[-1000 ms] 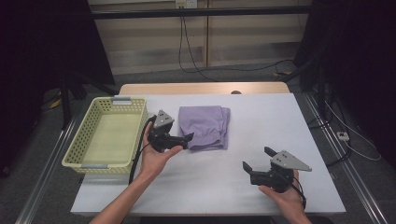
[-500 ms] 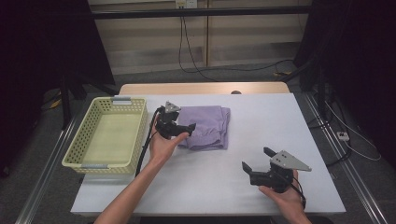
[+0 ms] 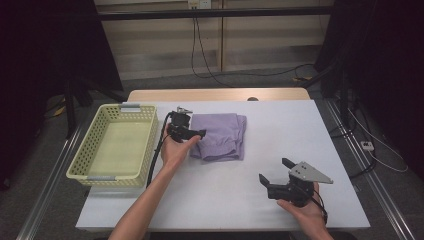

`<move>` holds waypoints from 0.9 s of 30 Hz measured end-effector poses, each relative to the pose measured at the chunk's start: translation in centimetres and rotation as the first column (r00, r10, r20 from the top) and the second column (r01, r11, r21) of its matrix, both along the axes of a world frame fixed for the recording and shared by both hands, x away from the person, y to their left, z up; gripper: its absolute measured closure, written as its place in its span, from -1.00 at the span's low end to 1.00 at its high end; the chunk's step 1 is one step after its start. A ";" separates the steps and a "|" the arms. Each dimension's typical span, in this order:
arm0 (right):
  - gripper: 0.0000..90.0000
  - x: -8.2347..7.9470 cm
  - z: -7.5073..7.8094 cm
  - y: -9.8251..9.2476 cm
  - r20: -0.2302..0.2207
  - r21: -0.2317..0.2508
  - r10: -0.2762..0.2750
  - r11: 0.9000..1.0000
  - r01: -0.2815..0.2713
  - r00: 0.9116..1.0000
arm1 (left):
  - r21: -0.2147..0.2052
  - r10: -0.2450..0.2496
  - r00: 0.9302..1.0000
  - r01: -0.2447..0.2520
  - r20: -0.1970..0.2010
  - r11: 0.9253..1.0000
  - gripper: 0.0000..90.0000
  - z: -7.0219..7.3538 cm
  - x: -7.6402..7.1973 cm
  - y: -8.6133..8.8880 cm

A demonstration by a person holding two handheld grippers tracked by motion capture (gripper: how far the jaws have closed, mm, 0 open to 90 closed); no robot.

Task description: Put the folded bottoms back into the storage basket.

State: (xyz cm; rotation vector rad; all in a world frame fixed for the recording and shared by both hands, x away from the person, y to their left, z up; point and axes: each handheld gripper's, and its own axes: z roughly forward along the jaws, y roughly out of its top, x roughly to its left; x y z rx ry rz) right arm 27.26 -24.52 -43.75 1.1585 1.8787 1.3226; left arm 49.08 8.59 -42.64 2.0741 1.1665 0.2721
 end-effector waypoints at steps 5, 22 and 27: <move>-0.89 0.0 0.0 -0.1 -0.001 0.007 0.001 1.000 -0.001 1.000 | 0.007 0.012 0.998 -0.012 -0.067 1.000 -0.20 -1.1 0.6 0.2; -0.88 0.0 -0.1 0.1 -0.013 0.004 0.018 1.000 -0.017 1.000 | 0.055 -0.002 0.997 0.006 -0.076 0.998 0.03 -2.2 0.7 -0.5; -0.87 0.1 -0.2 0.4 -0.022 -0.007 0.031 0.999 -0.031 0.999 | 0.016 -0.035 0.992 0.037 -0.124 0.999 0.26 -2.0 0.6 -0.4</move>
